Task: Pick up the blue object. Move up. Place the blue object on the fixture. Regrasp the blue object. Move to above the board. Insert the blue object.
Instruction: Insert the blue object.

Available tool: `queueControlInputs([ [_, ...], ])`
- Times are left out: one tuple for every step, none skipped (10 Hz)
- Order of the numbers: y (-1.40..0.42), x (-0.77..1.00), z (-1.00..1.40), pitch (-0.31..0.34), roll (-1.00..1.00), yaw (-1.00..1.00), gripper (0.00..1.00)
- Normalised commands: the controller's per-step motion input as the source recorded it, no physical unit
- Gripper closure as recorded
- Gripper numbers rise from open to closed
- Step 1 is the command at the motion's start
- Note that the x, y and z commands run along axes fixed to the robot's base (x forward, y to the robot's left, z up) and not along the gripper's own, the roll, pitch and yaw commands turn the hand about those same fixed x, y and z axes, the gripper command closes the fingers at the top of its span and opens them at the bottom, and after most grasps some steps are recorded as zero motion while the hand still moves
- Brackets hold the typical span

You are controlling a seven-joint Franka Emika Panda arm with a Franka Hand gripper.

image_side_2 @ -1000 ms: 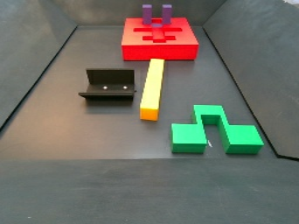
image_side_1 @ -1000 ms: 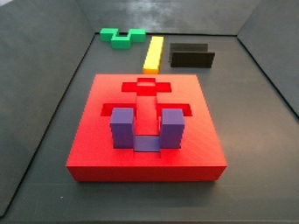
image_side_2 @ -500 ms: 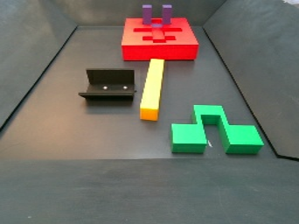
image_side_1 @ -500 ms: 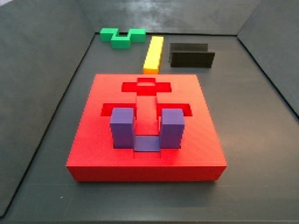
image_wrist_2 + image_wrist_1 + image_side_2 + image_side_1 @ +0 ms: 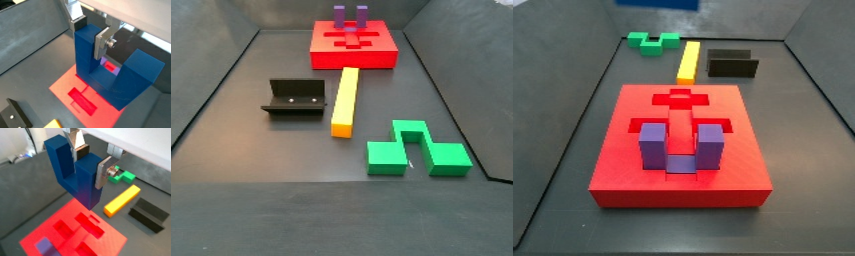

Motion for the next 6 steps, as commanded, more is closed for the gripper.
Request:
queueControlInputs([
  [0.4,0.69,-0.72,-0.154,-0.1,0.0,1.0],
  [0.38,0.59,-0.71,-0.147,-0.12,0.0,1.0],
  [0.34,0.51,-0.72,-0.13,-0.16,0.0,1.0],
  [0.2,0.38,-0.74,-0.147,-0.15,0.0,1.0],
  [0.12,0.28,-0.73,-0.179,-0.13,0.0,1.0],
  [0.0,0.05,-0.71,-0.23,-0.11,0.0,1.0],
])
